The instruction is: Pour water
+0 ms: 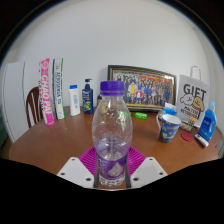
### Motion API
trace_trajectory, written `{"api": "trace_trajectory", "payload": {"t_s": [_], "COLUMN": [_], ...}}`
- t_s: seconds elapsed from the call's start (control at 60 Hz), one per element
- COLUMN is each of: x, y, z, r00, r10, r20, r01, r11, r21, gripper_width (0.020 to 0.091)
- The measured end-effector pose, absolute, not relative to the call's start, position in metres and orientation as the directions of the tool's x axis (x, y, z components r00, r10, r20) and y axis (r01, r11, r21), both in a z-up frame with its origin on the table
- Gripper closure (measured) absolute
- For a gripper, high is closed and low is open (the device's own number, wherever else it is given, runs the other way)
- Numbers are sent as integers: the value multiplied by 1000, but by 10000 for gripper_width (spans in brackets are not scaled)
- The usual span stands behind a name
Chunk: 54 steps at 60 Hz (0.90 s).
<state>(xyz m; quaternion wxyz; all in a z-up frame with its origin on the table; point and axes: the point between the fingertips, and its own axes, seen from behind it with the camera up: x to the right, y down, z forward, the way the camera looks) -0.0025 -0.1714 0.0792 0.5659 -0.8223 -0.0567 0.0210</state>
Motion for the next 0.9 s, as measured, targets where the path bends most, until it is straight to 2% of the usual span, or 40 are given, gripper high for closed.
{"api": "trace_trajectory", "payload": {"t_s": [0.033, 0.1, 0.233, 0.35, 0.483, 0.567, 0.683, 0.9], "x": [-3, -6, -16, -15, 5, 23, 49, 76], "y": [-170, -164, -136, -97, -54, -31, -6, 13], "z": [81, 94, 148, 202, 245, 253, 244, 225], "r00": [993, 992, 977, 895, 674, 473, 183, -320], "r10": [120, 125, 157, 165, 125, 81, -4, -102], "r20": [14, -4, -144, -415, -728, -877, -983, -942], "r01": [56, 41, -88, -352, -670, -819, -930, -893], "r11": [-358, -357, -319, -311, -311, -326, -326, -301], "r21": [-932, -933, -944, -883, -674, -472, -172, 335], "gripper_width": [780, 782, 782, 780, 783, 782, 783, 782]}}
